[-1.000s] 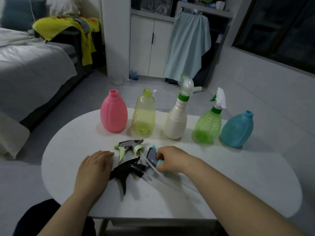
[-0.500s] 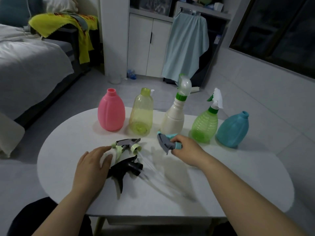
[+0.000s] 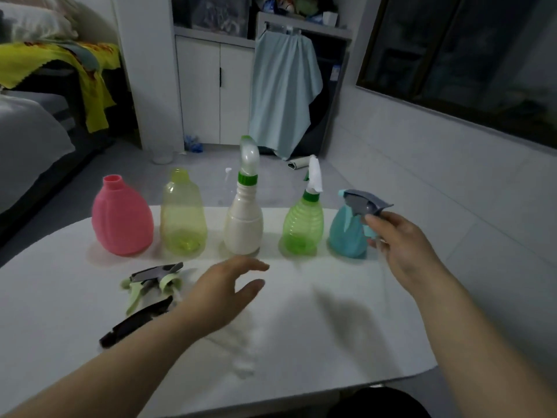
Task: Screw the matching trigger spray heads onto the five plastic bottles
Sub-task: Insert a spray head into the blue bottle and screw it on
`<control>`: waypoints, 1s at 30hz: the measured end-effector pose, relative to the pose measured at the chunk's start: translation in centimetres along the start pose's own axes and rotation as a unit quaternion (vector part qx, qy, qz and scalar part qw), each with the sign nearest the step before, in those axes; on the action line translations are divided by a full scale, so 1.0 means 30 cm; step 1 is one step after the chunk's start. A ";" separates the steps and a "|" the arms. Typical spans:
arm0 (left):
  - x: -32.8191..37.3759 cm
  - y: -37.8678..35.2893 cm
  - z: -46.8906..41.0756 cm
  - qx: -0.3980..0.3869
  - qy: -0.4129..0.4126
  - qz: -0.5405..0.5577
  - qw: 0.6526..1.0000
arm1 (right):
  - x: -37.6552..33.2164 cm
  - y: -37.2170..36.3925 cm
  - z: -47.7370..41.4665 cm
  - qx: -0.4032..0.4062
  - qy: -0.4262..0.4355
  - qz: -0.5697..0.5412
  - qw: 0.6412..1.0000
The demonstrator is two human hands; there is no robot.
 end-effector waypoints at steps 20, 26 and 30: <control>0.192 -0.412 -0.704 -0.005 0.085 0.158 0.984 | 0.231 0.487 -0.031 0.084 0.004 -0.206 0.975; 0.177 -0.479 -0.735 -0.052 0.095 0.157 0.982 | 0.237 0.535 -0.026 0.104 0.021 -0.210 0.972; 0.193 -0.468 -0.724 -0.027 0.081 0.122 0.989 | 0.207 0.545 -0.016 0.115 0.029 -0.218 0.969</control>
Point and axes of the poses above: each hand's wrist, its own z-axis away from the middle knuckle, its own y-axis out of the back of the hand, x = y × z, the point moved 9 cm from there along -z, towards the middle knuckle, and after that the axes turned 9 degrees about -x, right-handed, at the moved point
